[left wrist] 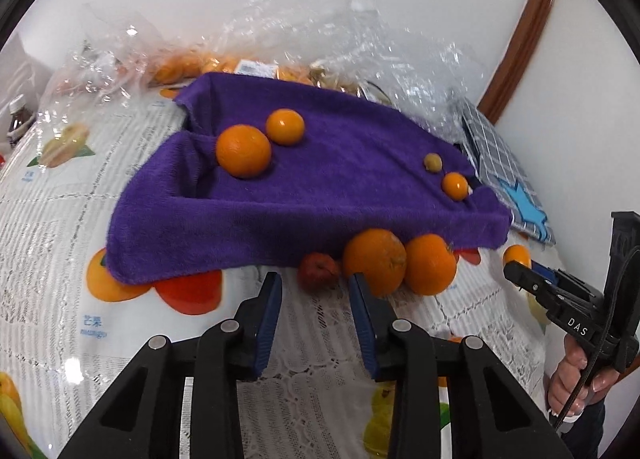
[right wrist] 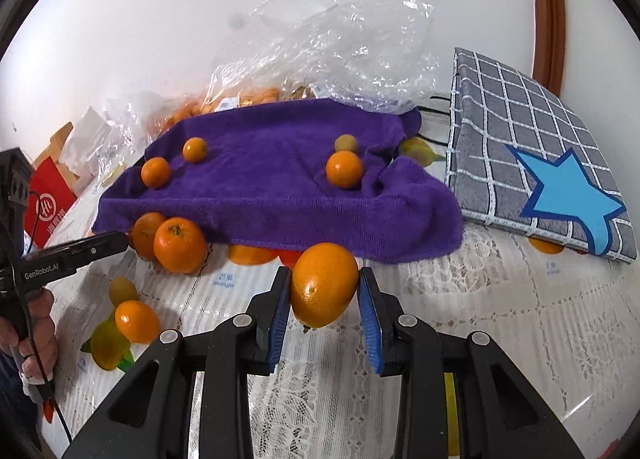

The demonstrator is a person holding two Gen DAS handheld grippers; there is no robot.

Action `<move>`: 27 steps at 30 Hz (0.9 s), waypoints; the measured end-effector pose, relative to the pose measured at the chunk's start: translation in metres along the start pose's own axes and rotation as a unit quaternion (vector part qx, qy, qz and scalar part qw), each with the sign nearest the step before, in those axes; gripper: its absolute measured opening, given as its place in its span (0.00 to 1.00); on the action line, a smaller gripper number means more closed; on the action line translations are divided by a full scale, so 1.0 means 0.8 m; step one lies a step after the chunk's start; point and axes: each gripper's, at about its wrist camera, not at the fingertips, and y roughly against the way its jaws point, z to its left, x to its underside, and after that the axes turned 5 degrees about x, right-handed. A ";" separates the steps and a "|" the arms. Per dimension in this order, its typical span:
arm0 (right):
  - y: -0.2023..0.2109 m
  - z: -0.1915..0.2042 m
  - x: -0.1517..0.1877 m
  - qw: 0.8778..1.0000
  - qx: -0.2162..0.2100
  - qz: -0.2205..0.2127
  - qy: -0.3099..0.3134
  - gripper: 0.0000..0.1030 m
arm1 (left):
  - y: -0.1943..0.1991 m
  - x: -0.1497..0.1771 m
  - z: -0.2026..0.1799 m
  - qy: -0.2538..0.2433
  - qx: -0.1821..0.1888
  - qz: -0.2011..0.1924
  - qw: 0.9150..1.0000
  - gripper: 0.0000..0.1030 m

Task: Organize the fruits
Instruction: 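Close the right gripper on an orange while the left gripper grasps the small red fruit, then carry the orange and the red fruit over the purple towel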

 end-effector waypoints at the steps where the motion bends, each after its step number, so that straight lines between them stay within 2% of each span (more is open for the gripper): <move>1: 0.000 0.000 0.001 1.000 0.002 0.002 0.001 0.32 | -0.005 -0.001 0.000 0.001 -0.003 0.009 1.000 0.31; 8: -0.003 -0.005 0.001 1.000 -0.004 0.006 -0.016 0.32 | -0.017 -0.010 -0.006 -0.002 -0.015 0.007 1.000 0.30; 11: -0.004 -0.003 0.001 1.000 -0.002 0.008 -0.013 0.32 | -0.020 -0.011 -0.011 -0.011 -0.021 0.011 1.000 0.22; 13: -0.003 -0.001 0.002 1.000 0.000 0.005 -0.008 0.32 | -0.020 -0.011 -0.010 -0.010 -0.017 0.011 1.000 0.22; 18: -0.002 -0.003 0.002 1.000 -0.006 0.003 -0.011 0.32 | 0.003 -0.010 0.000 0.011 -0.006 -0.036 0.999 0.22; 23: 0.002 -0.003 0.002 1.000 -0.005 -0.005 -0.014 0.32 | 0.026 -0.009 0.004 0.021 -0.011 -0.085 0.996 0.22; 27: 0.006 0.000 0.003 1.000 -0.004 -0.011 -0.009 0.32 | 0.036 -0.009 0.006 0.026 -0.007 -0.105 0.994 0.22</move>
